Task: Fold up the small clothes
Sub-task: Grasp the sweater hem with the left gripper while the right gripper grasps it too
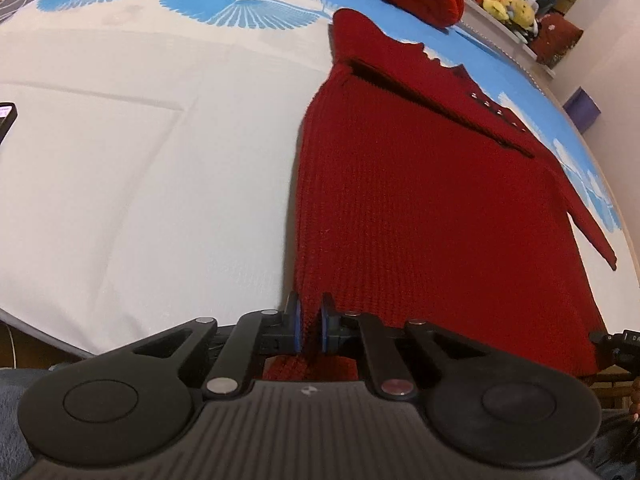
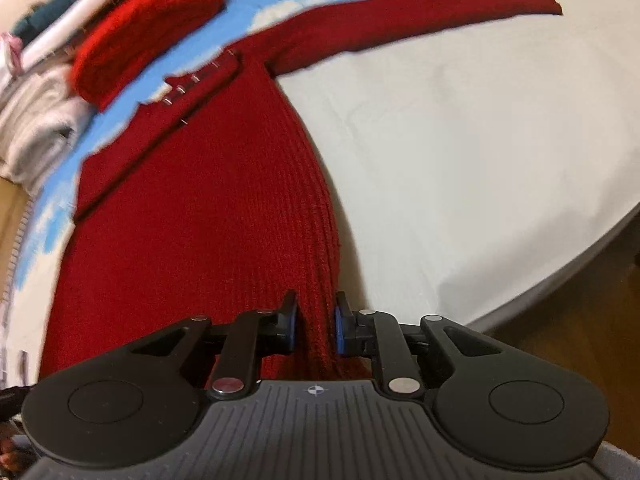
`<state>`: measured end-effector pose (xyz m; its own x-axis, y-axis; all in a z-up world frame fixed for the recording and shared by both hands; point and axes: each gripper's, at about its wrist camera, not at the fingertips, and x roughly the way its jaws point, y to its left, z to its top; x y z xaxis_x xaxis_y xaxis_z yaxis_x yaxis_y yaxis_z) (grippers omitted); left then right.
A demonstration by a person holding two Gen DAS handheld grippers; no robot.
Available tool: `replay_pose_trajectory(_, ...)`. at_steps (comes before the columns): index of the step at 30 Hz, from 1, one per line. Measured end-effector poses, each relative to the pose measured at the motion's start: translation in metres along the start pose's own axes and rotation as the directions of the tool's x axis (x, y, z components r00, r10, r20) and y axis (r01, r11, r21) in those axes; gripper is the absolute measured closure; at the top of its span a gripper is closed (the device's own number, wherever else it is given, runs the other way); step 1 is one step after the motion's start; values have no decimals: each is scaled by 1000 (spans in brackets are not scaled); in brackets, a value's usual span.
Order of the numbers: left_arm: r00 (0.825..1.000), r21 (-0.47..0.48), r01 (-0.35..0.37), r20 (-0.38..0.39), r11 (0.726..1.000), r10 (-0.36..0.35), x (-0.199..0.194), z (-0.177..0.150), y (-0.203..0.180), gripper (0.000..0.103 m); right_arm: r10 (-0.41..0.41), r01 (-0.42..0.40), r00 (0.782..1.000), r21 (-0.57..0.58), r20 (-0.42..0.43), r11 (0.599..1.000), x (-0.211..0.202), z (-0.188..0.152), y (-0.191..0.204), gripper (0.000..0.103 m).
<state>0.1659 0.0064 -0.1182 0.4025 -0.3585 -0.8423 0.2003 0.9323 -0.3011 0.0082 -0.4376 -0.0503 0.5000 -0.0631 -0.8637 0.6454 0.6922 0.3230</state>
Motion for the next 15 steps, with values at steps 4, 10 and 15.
replay_pose_trajectory(4, 999, -8, -41, 20, 999, 41, -3, 7, -1, 30, -55, 55, 994, -2, 90, 998, -10, 7, 4, 32)
replay_pose_trajectory(10, 989, 62, -90, 125, 994, 81, -23, 31, -28, 15, 3, -1, 967, -9, 254, 1000, -33, 36, 23, 24)
replay_pose_trajectory(15, 969, 99, -142, 217, 985, 118, -15, 70, -69, 0, 15, -76, 920, 140, 391, 987, -34, 71, 36, 18)
